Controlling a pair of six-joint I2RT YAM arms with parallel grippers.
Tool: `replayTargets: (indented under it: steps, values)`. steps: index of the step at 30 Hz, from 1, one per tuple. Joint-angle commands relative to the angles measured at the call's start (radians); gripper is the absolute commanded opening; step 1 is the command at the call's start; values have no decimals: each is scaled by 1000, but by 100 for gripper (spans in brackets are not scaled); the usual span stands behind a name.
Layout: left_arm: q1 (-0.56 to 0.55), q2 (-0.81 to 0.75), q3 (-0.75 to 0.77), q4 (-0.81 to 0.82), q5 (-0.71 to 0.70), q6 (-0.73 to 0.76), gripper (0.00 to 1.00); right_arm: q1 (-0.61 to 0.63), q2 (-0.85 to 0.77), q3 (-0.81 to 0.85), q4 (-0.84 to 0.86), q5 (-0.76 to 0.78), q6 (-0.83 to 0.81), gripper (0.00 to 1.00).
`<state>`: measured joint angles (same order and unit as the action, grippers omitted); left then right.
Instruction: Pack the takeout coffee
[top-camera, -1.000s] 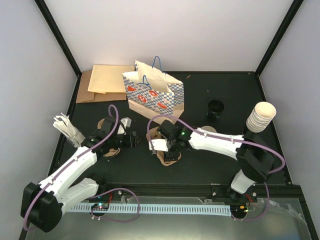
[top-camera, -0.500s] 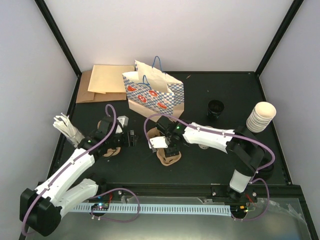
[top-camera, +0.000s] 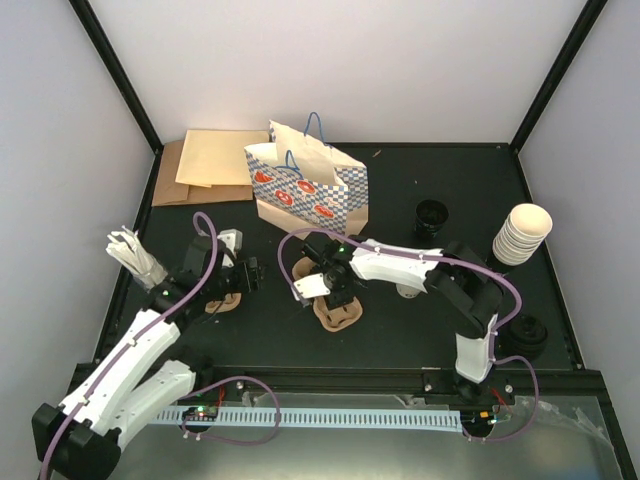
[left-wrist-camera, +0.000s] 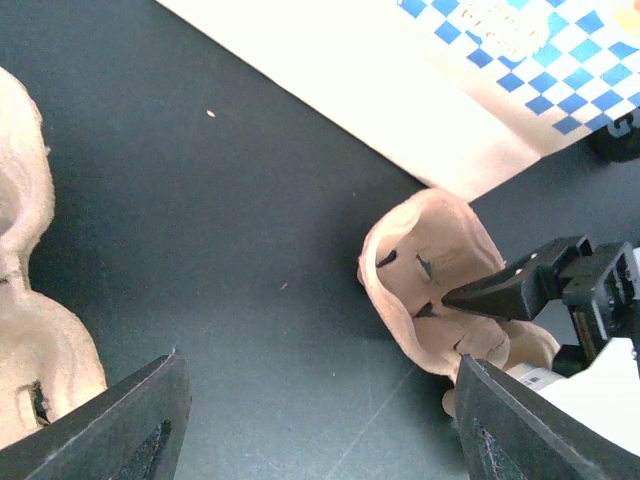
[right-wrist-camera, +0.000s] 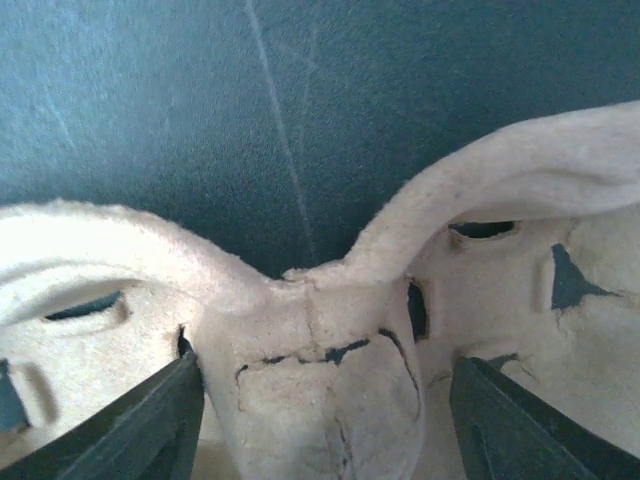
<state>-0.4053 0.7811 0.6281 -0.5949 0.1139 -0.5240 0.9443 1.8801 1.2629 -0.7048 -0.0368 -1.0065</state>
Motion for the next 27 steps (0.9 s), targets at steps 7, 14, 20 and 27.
replayTargets:
  steps: [7,14,20,27]
  values:
    - [17,-29,44,-19,-36,13,75,-19,9,22,-45,-89,-68,51]
    - [18,-31,58,-26,-37,15,75,-19,-15,35,-56,-125,-62,40]
    - [20,-50,105,-66,-70,20,75,-19,-95,31,-47,-175,-33,40]
    - [22,-103,218,-157,-149,40,75,-18,-288,-30,39,-310,22,40]
